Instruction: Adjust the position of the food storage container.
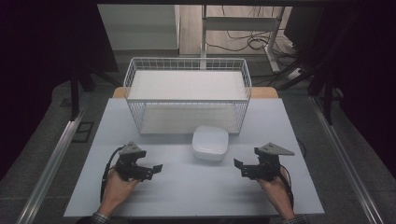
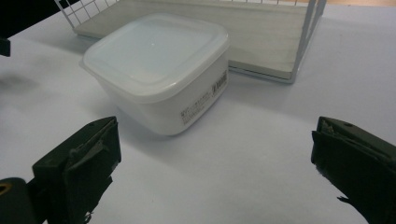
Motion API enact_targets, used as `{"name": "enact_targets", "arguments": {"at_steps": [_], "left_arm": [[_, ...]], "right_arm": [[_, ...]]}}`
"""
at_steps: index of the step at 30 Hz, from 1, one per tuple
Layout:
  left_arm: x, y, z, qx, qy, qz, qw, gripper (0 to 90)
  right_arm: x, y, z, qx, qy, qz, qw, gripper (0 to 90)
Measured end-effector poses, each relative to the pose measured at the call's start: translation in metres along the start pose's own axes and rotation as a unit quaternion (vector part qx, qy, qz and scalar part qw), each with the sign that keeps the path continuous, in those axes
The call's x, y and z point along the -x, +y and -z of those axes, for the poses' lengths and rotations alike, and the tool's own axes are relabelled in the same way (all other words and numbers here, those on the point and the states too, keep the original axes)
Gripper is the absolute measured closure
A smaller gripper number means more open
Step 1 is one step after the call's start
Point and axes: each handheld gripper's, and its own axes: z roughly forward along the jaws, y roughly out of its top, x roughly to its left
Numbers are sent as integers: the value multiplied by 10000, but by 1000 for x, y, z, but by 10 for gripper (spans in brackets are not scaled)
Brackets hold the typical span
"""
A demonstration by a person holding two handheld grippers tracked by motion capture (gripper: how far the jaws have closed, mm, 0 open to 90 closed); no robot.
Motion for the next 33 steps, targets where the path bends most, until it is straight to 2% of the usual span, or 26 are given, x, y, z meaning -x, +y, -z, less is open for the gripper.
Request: {"name": "enact_targets", "arguments": {"at_steps": [2,3,4,7,10,12,13,14,18,19,20,21,22,28,29,30,33], "left_arm": [[-2,9,-6,95,-113,16,9999,66],[-2,9,-6,95,-113,16,9999,76],[-2,16,-10,98,-111,-52,9999,96],[-1,22,-16,61,-140,-98,9998,147],[1,32,-32,-83,-127,-225,9996,190],[4,38,-38,-39,-159,-326,9993,232],[4,38,-38,-39,-159,-326,9993,251],[6,44,-44,-43,-161,-401,9991,267],[6,53,-54,-31,-162,-475,9987,334],[6,59,-60,22,-161,-472,9988,417],[6,59,-60,22,-161,-472,9988,441],[5,65,-66,38,-194,-442,9988,487],[5,68,-70,25,-200,-429,9989,526],[3,79,-88,-38,-112,-372,9992,787],[3,81,-92,-55,-94,-356,9993,787],[2,83,-97,-72,-107,-358,9993,862],[4,88,-111,-153,-203,-338,9991,899]], "right_arm": [[0,4,-4,-49,53,-54,10000,16],[0,4,-4,-49,53,-54,10000,16],[0,9,-9,-108,169,-98,9998,6],[0,12,-12,-100,164,-114,9997,6],[3,18,-18,-277,126,-56,9995,22],[7,22,-23,-482,102,-105,9987,80],[7,22,-23,-482,102,-105,9987,80],[11,27,-28,-587,55,-179,9981,158],[15,32,-36,-729,10,-154,9972,241],[17,35,-42,-757,-43,-141,9970,342],[17,35,-42,-757,-43,-141,9970,342],[18,38,-45,-819,-75,-102,9966,450],[17,40,-48,-808,-49,-86,9967,501],[16,47,-65,-861,27,-46,9963,702],[16,47,-65,-861,27,-46,9963,702],[15,49,-72,-880,-93,72,9960,785],[13,51,-78,-886,-136,175,9958,879]]}}
